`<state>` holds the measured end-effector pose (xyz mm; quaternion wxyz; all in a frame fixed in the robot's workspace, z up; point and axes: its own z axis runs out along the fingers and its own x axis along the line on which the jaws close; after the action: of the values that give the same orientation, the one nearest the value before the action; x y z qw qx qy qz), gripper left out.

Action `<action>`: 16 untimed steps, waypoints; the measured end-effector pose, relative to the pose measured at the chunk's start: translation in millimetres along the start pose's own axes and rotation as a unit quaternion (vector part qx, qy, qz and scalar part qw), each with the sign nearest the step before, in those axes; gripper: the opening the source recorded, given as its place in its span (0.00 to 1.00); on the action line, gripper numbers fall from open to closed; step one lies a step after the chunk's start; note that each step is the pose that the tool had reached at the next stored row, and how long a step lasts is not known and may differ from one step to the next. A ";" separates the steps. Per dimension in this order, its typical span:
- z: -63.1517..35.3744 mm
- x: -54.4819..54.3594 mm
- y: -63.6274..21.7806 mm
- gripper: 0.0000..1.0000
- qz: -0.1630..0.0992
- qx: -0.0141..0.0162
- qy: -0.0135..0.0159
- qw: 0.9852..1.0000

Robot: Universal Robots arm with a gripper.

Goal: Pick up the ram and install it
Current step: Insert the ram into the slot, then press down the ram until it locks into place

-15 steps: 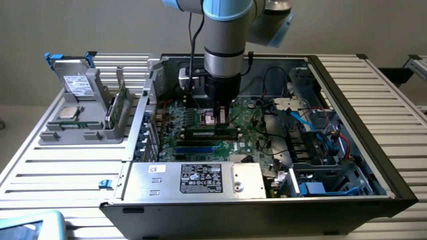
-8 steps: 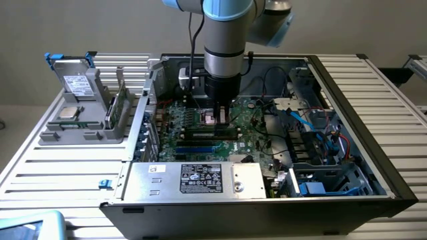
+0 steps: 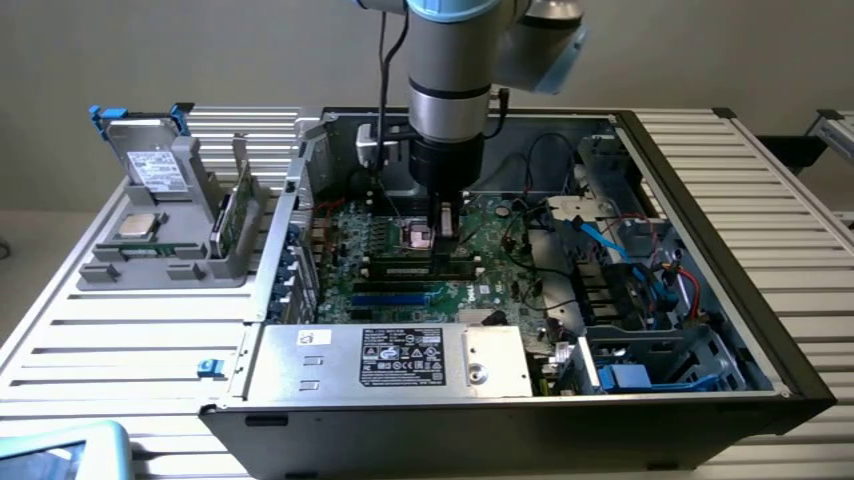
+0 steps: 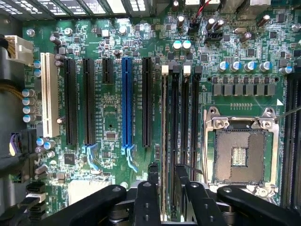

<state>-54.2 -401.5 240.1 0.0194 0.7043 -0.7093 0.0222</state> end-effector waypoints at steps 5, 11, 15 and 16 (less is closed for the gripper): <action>-11.9 0.7 -4.1 0.29 0.000 0.000 0.000 1.000; -12.0 0.7 -4.2 0.29 0.000 0.000 0.000 1.000; -12.0 0.7 -4.2 0.29 0.000 0.000 0.000 1.000; -12.0 0.7 -4.2 0.29 0.000 0.000 0.000 1.000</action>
<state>-50.1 -401.6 252.1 0.0198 0.7043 -0.7093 0.0220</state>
